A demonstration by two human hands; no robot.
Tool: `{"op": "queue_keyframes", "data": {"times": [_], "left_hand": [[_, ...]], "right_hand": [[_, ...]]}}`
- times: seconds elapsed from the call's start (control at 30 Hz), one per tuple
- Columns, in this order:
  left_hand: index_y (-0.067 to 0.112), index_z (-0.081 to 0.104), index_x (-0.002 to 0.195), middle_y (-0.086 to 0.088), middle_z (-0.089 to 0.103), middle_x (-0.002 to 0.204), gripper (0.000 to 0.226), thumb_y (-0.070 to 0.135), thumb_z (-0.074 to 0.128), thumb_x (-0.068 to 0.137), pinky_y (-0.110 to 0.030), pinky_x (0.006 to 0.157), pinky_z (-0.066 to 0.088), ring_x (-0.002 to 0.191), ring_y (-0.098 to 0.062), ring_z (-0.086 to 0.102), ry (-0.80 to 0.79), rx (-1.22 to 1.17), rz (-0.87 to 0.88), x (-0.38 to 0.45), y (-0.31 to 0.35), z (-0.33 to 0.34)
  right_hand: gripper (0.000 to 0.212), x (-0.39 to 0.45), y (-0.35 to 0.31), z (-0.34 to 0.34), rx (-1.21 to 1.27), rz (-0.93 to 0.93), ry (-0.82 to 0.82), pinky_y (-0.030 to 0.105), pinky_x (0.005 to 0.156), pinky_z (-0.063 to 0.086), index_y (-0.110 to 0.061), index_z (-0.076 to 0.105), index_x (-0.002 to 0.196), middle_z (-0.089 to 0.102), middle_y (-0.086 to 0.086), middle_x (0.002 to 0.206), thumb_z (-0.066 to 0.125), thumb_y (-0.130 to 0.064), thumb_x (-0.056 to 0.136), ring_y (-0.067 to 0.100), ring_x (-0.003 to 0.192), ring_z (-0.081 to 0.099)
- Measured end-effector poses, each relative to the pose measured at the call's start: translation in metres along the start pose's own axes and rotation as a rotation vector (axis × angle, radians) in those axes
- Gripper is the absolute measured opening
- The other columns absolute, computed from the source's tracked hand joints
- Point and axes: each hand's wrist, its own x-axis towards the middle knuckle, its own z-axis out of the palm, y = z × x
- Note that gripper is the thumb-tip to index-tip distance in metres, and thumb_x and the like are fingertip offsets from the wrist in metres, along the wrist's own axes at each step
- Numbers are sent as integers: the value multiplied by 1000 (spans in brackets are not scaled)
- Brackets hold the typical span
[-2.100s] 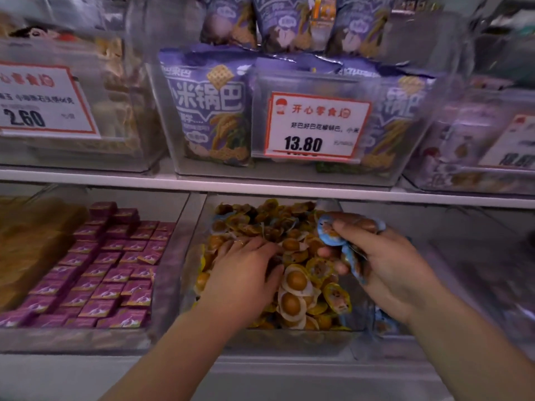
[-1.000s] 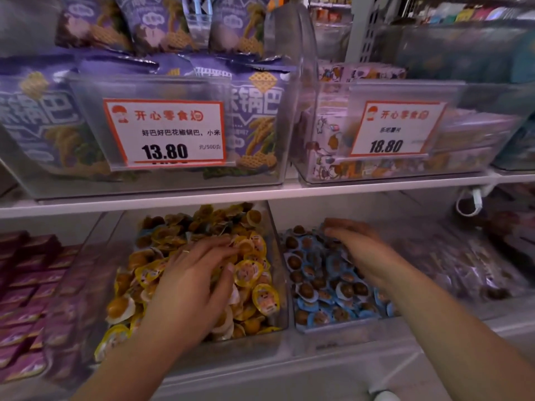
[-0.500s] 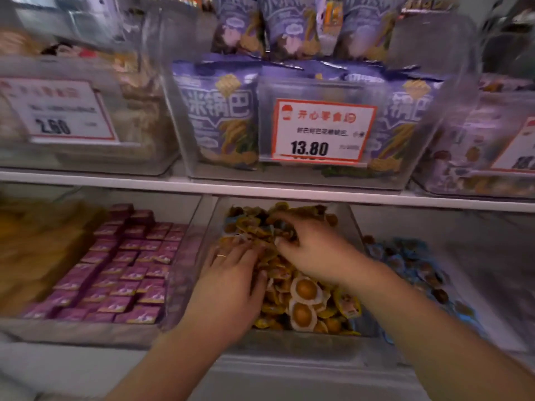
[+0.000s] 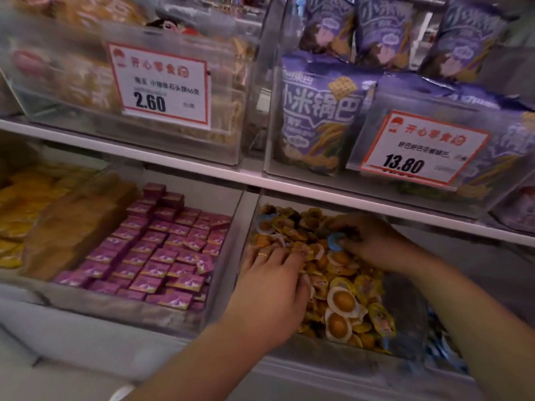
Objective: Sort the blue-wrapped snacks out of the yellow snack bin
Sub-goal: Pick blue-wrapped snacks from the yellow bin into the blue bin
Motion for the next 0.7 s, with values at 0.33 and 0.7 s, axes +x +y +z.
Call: {"op": "queue_keyframes", "data": {"times": [0.33,0.7], "left_hand": [[34,56,131,11,56,126,41,39,41,93,-36,103,38,115,-15,51,79,-116,-58,7,4,-3],[29,66,115,11,62,118,26,27,56,90,-40,93,47,107,-16,58,176,-168,-62,18,4,2]], "right_hand": [[74,15,-8,16,-214,49,-169,41,114,35,-34,38,149,42,2,154,49,-66,83,26,140,39],[60,29,-28,29,-236,-23,-204,40,107,40,-31,44,142,44,10,142,53,-56,89,31,129,46]]}}
